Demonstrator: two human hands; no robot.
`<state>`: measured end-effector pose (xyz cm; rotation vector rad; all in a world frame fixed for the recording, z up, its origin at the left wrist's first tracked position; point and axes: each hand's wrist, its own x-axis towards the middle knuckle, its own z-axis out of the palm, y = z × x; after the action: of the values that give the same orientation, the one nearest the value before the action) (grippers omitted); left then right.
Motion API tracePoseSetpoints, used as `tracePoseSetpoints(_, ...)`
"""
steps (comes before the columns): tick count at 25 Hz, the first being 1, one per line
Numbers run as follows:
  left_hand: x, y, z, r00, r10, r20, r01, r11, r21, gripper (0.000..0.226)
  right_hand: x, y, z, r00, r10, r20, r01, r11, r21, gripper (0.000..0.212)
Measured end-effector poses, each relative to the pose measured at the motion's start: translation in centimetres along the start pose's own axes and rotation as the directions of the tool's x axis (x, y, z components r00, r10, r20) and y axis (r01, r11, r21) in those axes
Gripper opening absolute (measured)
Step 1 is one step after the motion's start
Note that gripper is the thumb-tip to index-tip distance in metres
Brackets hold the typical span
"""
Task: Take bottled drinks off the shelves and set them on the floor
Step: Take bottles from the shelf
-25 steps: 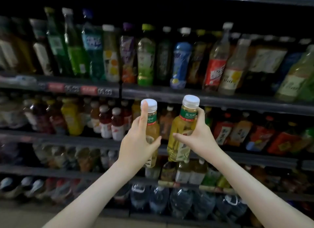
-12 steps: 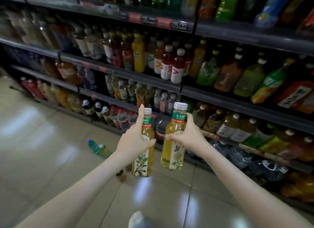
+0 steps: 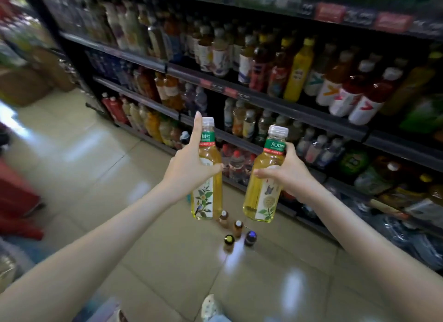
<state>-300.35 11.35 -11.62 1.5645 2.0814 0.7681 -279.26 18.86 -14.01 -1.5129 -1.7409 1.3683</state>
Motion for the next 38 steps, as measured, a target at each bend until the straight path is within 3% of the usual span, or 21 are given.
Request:
tracePoseSetpoints(6, 8.5, -5.4, -4.7, 1.0, -0.004, -0.018, 0.007, 0.992, 0.125, 0.115, 8.0, -6.1, 5.3, 0.999, -0.04, 0.009, 0.039, 0.999, 0.025, 0.075)
tracePoseSetpoints(15, 24.4, -5.9, -10.1, 0.998, 0.054, -0.014, -0.053, 0.993, 0.104, 0.113, 23.6, -15.0, 7.1, 0.989, -0.139, -0.055, 0.14, 0.99, 0.022, 0.083)
tracePoseSetpoints(22, 35.7, -6.4, -14.9, 0.973, 0.233, -0.002, -0.232, 0.97, 0.069, 0.114, 31.0, -22.9, 8.5, 0.959, -0.219, -0.179, 0.22, 0.975, -0.016, 0.087)
tracePoseSetpoints(26, 42.2, -6.6, -18.5, 0.927, 0.37, 0.062, -0.371, 0.929, -0.009, 0.115, 33.5, -27.5, 8.8, 0.91, -0.231, -0.343, 0.247, 0.969, 0.003, 0.087)
tracePoseSetpoints(31, 48.9, -4.2, -23.9, 0.825, 0.558, 0.088, -0.56, 0.829, -0.005, 0.115, 35.0, -33.4, 7.1, 0.779, -0.265, -0.568, 0.31, 0.951, -0.018, 0.083)
tracePoseSetpoints(34, 51.3, -2.4, -26.0, 0.781, 0.624, 0.02, -0.619, 0.779, -0.101, 0.114, 35.3, -35.6, 5.7, 0.636, -0.302, -0.71, 0.392, 0.919, -0.041, 0.086)
tracePoseSetpoints(38, 52.3, -0.7, -26.7, 0.741, 0.67, -0.046, -0.664, 0.719, -0.207, 0.114, 35.2, -36.4, 3.9, 0.426, -0.334, -0.841, 0.477, 0.873, -0.105, 0.073)
